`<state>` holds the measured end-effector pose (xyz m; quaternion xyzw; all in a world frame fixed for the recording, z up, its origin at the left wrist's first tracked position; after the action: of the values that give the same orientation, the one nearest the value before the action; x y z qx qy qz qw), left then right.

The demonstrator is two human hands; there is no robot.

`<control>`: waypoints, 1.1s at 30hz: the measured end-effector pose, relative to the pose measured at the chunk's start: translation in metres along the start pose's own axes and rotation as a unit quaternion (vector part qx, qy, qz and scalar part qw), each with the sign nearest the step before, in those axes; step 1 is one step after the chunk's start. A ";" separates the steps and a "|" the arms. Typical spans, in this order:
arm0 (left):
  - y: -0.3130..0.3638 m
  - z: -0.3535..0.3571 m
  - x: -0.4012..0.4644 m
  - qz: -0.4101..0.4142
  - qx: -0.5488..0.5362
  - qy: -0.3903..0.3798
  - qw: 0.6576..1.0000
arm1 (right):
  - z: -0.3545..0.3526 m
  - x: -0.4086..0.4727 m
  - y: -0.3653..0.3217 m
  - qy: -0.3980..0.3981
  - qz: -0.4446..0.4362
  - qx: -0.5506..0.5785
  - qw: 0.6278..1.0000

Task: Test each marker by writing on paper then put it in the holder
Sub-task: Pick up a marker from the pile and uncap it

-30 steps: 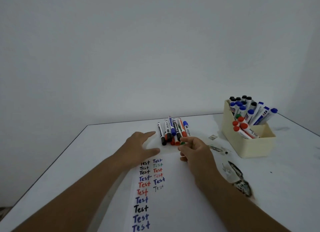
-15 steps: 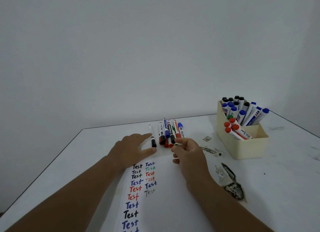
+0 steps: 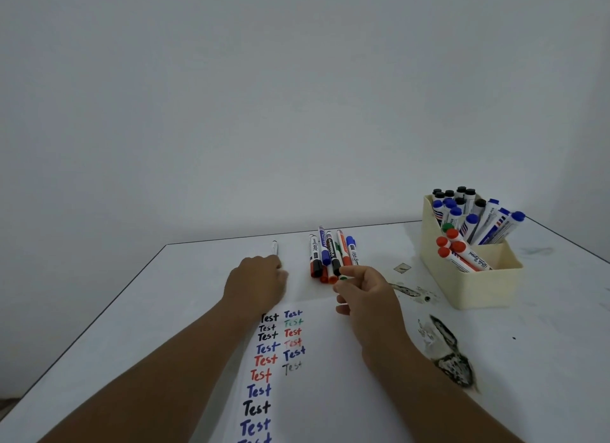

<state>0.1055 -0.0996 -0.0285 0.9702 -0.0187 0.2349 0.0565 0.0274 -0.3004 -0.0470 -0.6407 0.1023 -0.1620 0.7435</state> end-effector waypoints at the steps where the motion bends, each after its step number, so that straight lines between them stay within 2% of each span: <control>1: -0.005 0.002 0.000 -0.011 -0.009 0.006 1.000 | 0.000 0.000 0.000 -0.001 -0.001 0.000 1.000; 4: -0.018 0.000 -0.003 -0.040 -0.056 0.002 0.998 | 0.000 0.001 0.001 -0.004 -0.001 -0.001 1.000; 8: -0.030 -0.023 -0.030 -0.122 -0.198 0.025 0.972 | 0.001 0.001 0.001 -0.011 -0.002 -0.014 1.000; 13: -0.023 -0.059 -0.079 -0.122 -0.324 0.045 0.937 | 0.004 -0.005 -0.006 -0.029 -0.073 -0.084 0.993; 15: -0.016 -0.067 -0.096 -0.120 -0.373 0.046 0.919 | 0.005 -0.014 -0.010 -0.060 -0.116 -0.097 0.987; 19: 0.000 -0.069 -0.111 0.002 -0.348 0.035 0.937 | 0.010 -0.032 -0.020 -0.146 -0.121 -0.054 0.980; 22: 0.004 -0.064 -0.115 0.070 -0.322 0.006 0.944 | 0.009 -0.037 -0.026 -0.158 -0.134 0.017 0.978; 26: 0.005 -0.065 -0.114 0.070 -0.328 -0.048 0.941 | 0.007 -0.035 -0.030 -0.158 -0.136 0.063 0.976; 29: 0.009 -0.065 -0.113 0.083 -0.279 -0.094 0.952 | 0.012 -0.040 -0.028 -0.181 -0.133 0.061 0.973; 33: 0.003 -0.067 -0.113 0.088 -0.256 -0.073 0.960 | 0.016 -0.046 -0.030 -0.184 -0.131 0.067 0.972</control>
<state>-0.0262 -0.0934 -0.0205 0.9325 -0.1672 0.1543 0.2806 -0.0130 -0.2722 -0.0172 -0.6160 -0.1322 -0.1435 0.7632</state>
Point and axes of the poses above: each hand's wrist, its own x-axis towards the middle knuckle, its own z-axis out of the palm, y = z × x, the point moved 3 cm from there along x, towards the middle knuckle, and after that the axes turned 9 degrees about y, right-handed, at the moved point
